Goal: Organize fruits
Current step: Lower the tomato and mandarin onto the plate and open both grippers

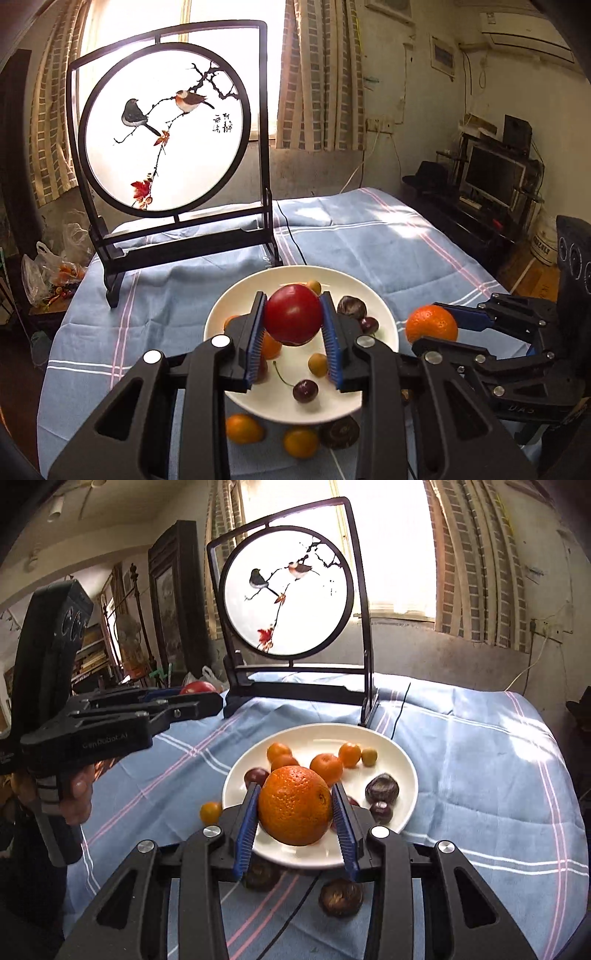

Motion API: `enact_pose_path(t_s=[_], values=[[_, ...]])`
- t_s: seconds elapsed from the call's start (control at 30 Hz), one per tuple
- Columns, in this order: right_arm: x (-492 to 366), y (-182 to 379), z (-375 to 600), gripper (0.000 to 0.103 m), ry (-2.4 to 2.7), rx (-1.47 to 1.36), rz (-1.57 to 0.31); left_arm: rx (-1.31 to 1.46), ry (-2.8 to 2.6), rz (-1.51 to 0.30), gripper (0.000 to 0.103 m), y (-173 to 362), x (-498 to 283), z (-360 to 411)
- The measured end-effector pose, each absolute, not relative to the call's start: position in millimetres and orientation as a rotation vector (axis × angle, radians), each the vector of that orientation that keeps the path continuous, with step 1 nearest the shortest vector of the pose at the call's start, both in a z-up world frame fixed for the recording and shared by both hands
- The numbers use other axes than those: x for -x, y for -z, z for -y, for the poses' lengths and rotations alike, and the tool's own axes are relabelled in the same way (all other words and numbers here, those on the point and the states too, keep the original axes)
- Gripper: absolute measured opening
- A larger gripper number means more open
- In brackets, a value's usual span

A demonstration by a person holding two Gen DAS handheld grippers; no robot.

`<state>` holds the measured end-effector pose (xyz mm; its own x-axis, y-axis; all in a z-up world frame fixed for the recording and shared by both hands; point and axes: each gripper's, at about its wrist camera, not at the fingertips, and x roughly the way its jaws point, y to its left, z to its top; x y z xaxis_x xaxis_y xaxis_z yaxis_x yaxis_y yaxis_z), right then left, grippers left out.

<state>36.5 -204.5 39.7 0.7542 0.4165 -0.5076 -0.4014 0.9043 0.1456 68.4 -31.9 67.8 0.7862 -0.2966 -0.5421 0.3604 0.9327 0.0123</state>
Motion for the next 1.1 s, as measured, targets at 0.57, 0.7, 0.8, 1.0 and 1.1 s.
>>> enact_pose_path(t_s=[0.57,0.7,0.8,1.0,1.1], values=[[-99.6,-14.5,185.2,0.039,-0.397,-0.037,-0.627,-0.195,0.254,-0.680,0.028,3.4,-107.9,45.4],[-100.3,-12.8,183.5,0.039,-0.386,-0.042,-0.621,-0.214,0.245,-0.678,0.028,5.8,-107.7,47.8],[-101.3,-9.4,184.1,0.039,-0.381,-0.048,-0.626,-0.220,0.243,-0.674,0.028,6.0,-107.1,48.3],[-103.7,-5.9,183.3,0.040,-0.361,-0.057,-0.628,-0.222,0.235,-0.675,0.028,6.9,-108.2,48.6],[-106.3,-3.6,181.7,0.040,-0.356,-0.061,-0.634,-0.223,0.230,-0.683,0.028,10.0,-110.6,49.4]])
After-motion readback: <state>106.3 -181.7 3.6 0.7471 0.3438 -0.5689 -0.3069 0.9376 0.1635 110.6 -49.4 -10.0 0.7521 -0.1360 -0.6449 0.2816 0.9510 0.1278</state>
